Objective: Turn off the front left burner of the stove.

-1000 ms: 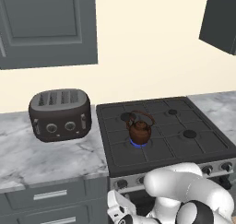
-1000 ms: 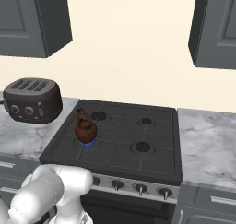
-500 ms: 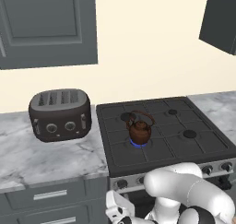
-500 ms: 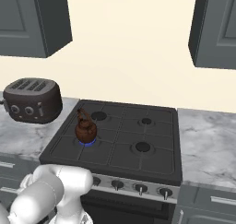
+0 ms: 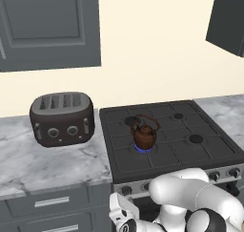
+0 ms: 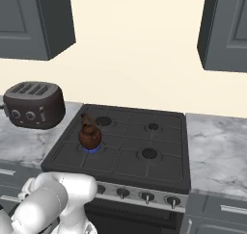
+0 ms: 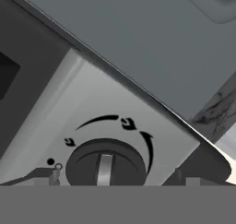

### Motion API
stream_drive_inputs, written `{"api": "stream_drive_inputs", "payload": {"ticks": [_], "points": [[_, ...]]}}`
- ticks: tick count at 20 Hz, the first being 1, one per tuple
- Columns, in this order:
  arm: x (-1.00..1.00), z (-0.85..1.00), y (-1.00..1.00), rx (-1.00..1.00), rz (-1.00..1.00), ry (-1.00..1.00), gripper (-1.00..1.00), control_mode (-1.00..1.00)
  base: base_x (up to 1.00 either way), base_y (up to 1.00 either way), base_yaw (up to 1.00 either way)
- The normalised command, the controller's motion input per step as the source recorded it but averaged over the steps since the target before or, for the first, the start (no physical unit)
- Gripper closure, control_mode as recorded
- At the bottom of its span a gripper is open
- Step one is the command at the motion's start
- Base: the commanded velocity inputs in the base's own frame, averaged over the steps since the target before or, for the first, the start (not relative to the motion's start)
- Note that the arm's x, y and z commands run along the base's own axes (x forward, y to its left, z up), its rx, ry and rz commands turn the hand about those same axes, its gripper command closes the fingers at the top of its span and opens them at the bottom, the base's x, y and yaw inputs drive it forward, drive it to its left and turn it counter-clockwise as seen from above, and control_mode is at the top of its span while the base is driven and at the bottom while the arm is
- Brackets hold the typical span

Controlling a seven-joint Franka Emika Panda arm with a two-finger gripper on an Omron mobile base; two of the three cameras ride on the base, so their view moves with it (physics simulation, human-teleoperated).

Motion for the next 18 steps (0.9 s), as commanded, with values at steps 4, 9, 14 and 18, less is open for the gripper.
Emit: {"api": "stream_drive_inputs", "payload": {"ticks": [4,9,14,18], "points": [[0.17,0.0,-0.14,0.0,0.0,0.0,-1.0,-1.0,0.0,0.0,0.0],[0.13,-0.1,0.0,0.0,0.0,0.0,-1.0,-1.0,0.0,0.0,0.0],[0.01,-0.04,0.0,0.0,0.0,0.0,-1.0,-1.0,0.0,0.0,0.0],[0.0,-0.02,0.0,0.0,0.0,0.0,-1.0,-1.0,0.0,0.0,0.0]]}}
